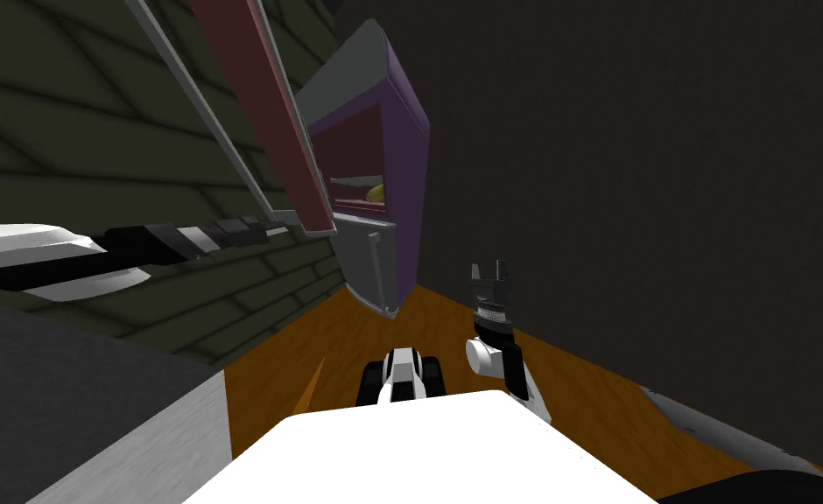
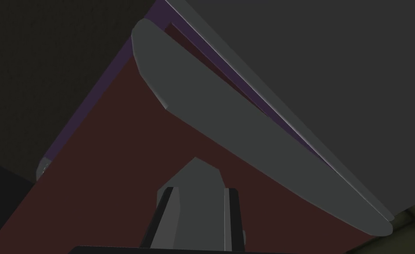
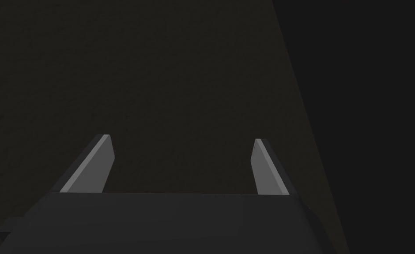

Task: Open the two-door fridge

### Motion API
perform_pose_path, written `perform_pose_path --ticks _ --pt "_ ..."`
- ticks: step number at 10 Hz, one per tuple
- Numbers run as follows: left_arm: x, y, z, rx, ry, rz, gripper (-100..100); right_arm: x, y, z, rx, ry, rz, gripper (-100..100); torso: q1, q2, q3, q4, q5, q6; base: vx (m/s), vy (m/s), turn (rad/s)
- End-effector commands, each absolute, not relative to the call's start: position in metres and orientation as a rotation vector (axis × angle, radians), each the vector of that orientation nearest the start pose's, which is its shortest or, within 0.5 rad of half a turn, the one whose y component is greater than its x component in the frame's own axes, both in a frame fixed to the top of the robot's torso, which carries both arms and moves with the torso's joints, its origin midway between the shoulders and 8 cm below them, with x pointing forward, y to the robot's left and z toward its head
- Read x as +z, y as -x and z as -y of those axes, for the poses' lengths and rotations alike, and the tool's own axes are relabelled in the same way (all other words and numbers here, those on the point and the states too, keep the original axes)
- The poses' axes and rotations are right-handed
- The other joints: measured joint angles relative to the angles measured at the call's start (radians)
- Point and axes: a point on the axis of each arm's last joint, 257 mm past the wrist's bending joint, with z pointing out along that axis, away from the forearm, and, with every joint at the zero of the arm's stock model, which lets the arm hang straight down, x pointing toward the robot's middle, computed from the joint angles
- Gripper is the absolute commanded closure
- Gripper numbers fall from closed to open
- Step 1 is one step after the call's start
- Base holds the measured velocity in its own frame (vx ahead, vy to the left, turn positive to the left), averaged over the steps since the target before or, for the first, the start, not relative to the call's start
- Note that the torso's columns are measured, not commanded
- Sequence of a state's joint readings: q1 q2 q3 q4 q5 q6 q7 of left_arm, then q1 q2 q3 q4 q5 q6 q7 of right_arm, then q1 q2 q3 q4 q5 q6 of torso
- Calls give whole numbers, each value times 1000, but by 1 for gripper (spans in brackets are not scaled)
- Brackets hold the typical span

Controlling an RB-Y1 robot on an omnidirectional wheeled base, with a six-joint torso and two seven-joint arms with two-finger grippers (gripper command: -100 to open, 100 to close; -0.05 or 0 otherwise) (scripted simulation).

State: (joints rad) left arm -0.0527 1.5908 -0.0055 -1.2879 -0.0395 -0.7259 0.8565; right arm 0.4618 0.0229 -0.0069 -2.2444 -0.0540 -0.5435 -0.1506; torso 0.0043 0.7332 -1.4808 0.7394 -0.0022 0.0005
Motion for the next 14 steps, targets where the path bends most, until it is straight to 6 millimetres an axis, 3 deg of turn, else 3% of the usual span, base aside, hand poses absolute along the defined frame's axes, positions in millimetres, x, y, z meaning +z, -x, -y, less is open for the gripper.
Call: perform_pose_path --ticks 1,3,10,14 --pt "102 -501 -464 -1006 235 -1642 100 29 -344 287 1491 -725 -482 0 -8 -2 0 -3 1 0 -42 169 -10" --pt "102 -498 -452 -1035 206 -1651 100 29 -344 287 1491 -724 -483 0 6 0 1 0 2 0 -31 333 -11" --pt "103 -475 -396 -1175 55 -1695 100 29 -344 287 1491 -724 -483 0 -4 -10 -8 -4 -1 5 -38 316 -14" --pt "103 -464 -375 -1230 -7 -1710 100 29 -344 287 1491 -724 -483 0 -2 -4 -4 -3 1 4 -36 308 -25"
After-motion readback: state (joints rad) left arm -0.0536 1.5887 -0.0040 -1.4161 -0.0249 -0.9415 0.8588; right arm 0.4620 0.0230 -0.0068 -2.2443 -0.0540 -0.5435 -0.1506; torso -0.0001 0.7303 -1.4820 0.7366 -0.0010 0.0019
